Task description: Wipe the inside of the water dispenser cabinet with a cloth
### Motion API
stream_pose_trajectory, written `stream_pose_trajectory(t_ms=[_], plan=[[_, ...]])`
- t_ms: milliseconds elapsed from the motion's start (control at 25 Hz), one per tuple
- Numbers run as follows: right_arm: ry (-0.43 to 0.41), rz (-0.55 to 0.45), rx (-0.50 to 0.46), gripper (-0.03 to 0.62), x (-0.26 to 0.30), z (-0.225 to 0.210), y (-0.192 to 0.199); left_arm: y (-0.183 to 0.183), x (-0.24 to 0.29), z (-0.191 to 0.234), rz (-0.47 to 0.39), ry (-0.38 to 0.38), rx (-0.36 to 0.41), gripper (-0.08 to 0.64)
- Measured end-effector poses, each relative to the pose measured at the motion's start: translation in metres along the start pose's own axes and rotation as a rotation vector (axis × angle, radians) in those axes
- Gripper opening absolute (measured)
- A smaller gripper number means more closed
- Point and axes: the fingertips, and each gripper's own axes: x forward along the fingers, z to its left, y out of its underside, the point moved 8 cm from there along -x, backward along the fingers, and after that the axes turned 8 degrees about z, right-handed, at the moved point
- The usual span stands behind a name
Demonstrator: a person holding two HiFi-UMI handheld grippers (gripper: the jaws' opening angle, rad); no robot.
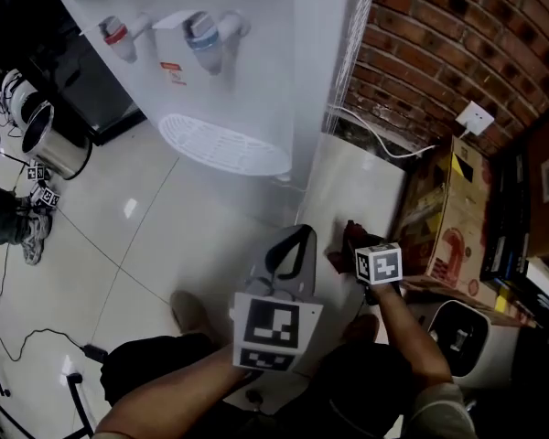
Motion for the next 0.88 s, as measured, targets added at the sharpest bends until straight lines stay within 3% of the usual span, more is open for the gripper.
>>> stream_pose_trajectory(t_ms=[240, 480, 680, 880], plan=[[0.009, -0.230, -0.043, 0.112, -0.122, 0.033, -0.054, -0.038, -0.039, -0.003, -0.121, 0.042, -0.018, 0.000], [0.038, -0.454, -0.165, 0.114, -0.247, 0.094, -0.111, -0.055, -0.073, 0.016, -0.173, 0.045, -0.014, 0.000], [-0.031, -0.629, -0.218, 0.114, -0.313, 0.166, -0.146, -0.065, -0.103, 0.052, -0.223, -0.024, -0.015, 0.000], [-0.079, -0.756, -0.313, 0.114, -0.328, 0.229, -0.168, -0.070, -0.124, 0.095, -0.273, -0.127, -0.016, 0.000]])
